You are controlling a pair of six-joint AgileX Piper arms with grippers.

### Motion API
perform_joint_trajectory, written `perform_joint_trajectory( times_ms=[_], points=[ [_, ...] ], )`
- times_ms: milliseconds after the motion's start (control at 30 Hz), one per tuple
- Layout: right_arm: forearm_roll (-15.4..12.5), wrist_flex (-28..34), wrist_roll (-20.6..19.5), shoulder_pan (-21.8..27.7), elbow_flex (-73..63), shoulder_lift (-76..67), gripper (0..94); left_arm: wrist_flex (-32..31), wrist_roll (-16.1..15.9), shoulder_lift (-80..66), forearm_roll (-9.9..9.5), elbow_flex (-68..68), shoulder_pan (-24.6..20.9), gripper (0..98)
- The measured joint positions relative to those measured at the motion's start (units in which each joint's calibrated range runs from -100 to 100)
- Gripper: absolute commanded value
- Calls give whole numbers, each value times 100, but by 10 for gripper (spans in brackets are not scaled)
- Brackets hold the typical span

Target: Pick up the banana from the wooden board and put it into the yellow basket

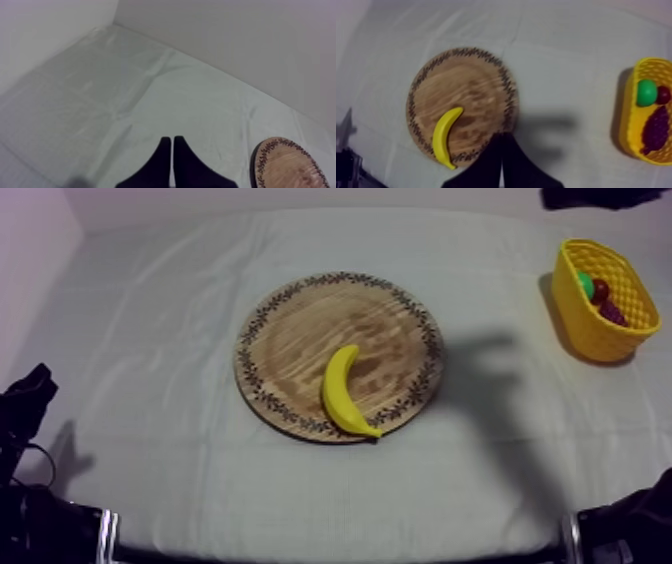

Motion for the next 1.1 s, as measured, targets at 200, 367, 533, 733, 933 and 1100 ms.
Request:
perform_joint_trajectory(
  times_ms=[200, 367, 533, 733, 933, 1100],
  points=[
    [0, -103, -319, -572, -244, 976, 2, 0, 0, 0, 0, 0, 0, 1],
    [0, -111, -557, -1030, -502, 1709, 2, 0, 0, 0, 0, 0, 0, 1],
    [29, -129, -789, -1432, -740, 2262, 3, 0, 0, 0, 0, 0, 0, 1],
    [73, -156, -1083, -1745, -1018, 2756, 95, 0, 0, 0, 0, 0, 0, 1],
    [112, -188, -1367, -1835, -1048, 3018, 516, 0, 0, 0, 0, 0, 0, 1],
    [61, -273, -1462, -1882, -1004, 3118, 667, 0, 0, 0, 0, 0, 0, 1]
  ],
)
